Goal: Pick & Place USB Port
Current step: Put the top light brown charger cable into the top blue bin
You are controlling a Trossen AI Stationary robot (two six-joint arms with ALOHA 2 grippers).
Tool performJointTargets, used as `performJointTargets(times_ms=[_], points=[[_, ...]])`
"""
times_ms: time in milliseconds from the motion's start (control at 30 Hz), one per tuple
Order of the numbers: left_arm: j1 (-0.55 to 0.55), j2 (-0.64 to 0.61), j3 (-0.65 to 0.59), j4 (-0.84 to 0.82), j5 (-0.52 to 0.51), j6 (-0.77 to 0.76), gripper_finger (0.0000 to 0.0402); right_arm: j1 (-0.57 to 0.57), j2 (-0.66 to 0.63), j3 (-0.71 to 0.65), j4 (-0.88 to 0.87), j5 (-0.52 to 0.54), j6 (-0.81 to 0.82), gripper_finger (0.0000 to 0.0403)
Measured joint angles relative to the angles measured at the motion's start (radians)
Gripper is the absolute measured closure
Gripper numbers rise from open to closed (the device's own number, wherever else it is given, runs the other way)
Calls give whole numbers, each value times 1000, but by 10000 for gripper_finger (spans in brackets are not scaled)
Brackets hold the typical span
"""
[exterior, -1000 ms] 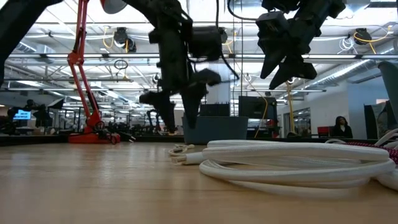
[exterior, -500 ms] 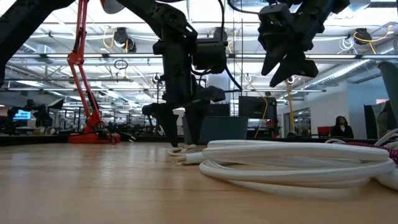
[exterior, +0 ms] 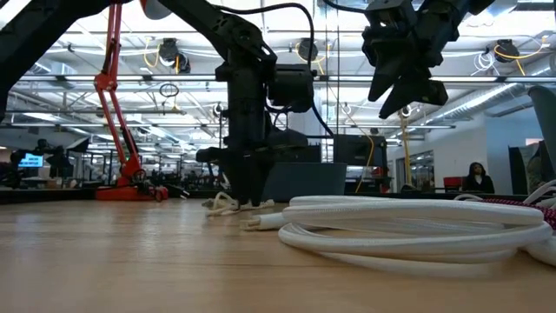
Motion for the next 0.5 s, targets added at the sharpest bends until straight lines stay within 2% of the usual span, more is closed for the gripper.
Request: performJointTargets(times_ms=[133,167,400,500], points=[[6,-4,-1,15,23,19,382,9,0,0,9,3,11,238],[7,-4,-2,17,23,25,389,10,0,0,11,3,11,238],[14,-84,-11,2,11,53,398,12,0,0,79,-3,11,238],[22,-189,-9,1,-19,55,399,12,0,0,143,-5,10,238]])
